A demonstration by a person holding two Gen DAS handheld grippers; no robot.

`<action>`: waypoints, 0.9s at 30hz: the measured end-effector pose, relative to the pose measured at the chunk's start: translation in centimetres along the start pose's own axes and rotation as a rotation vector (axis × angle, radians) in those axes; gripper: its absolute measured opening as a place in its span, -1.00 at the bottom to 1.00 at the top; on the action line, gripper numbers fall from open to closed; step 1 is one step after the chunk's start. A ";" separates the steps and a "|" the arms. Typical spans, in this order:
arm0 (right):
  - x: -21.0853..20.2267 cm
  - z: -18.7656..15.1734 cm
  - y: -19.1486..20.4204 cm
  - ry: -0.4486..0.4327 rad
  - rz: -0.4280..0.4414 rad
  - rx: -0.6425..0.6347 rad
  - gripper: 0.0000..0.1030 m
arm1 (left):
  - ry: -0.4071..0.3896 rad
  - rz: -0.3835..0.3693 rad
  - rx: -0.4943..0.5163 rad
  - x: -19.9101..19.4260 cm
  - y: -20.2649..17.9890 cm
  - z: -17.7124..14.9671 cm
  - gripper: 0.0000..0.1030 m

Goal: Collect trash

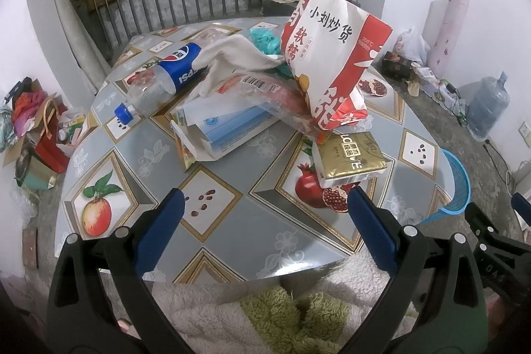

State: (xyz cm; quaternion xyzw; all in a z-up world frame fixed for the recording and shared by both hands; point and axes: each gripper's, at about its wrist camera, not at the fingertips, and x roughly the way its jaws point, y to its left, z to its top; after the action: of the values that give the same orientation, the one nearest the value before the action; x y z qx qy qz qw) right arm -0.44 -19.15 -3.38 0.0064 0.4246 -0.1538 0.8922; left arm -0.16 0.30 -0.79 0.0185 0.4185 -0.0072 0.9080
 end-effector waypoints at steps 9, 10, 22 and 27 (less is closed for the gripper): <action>0.2 0.1 0.3 -0.003 0.006 -0.002 0.88 | 0.002 0.000 -0.002 -0.1 0.0 0.1 0.83; 0.2 0.1 0.3 -0.003 0.006 -0.002 0.88 | 0.002 0.001 -0.001 0.0 0.0 0.0 0.83; 0.0 0.4 0.2 -0.007 0.016 0.004 0.88 | 0.003 0.001 -0.003 -0.1 0.1 0.0 0.83; 0.1 0.4 0.2 -0.007 0.018 0.005 0.88 | 0.004 0.001 -0.002 -0.1 0.1 -0.1 0.83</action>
State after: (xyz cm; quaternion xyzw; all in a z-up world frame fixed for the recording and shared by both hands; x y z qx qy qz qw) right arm -0.04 -19.07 -3.24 0.0119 0.4212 -0.1466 0.8950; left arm -0.23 0.40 -0.78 0.0176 0.4202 -0.0063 0.9072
